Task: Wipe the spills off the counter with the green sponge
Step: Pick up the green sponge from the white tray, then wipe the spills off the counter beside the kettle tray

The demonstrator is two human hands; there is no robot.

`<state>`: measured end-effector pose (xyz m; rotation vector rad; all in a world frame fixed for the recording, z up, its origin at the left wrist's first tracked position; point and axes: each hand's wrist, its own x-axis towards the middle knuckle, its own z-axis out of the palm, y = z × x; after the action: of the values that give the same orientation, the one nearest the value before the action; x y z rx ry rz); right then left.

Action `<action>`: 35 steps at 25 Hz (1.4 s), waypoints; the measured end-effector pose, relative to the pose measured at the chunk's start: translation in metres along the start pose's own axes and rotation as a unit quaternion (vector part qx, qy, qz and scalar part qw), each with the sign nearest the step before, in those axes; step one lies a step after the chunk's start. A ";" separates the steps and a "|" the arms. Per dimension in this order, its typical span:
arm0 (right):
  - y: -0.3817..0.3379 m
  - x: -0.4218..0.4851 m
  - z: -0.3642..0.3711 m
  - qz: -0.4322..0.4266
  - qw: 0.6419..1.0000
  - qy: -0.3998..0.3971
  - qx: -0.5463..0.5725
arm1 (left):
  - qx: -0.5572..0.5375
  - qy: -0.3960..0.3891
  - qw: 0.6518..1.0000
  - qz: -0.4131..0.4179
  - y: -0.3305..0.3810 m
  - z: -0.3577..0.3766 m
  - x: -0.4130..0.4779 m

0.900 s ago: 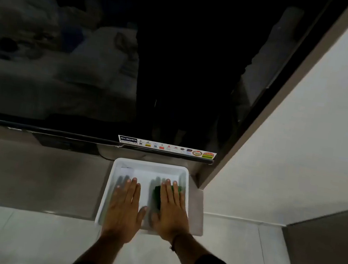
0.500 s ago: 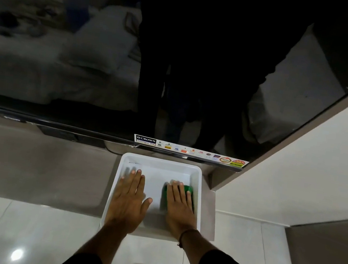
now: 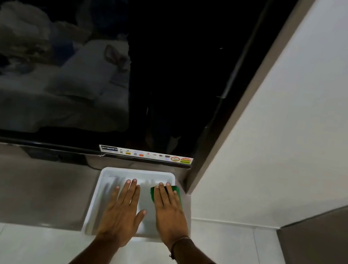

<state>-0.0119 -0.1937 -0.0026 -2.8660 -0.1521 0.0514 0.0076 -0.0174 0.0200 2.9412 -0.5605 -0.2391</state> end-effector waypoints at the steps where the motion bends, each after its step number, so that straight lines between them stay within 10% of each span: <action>1: 0.013 -0.010 -0.013 0.011 1.000 0.014 -0.006 | -0.001 0.001 1.000 0.011 0.017 -0.008 0.000; 16: 0.358 -0.338 -0.170 0.292 0.945 0.139 -0.040 | 0.024 0.060 0.939 0.337 0.491 0.013 -0.016; 35: 0.670 -0.689 -0.273 0.700 0.690 0.185 -0.016 | 0.035 -0.065 0.716 0.694 1.071 0.118 -0.005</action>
<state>-0.6165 -0.9829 0.0938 -2.1743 2.0427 -0.2323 -0.3960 -1.0149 0.0816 1.7193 -2.4814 -0.2002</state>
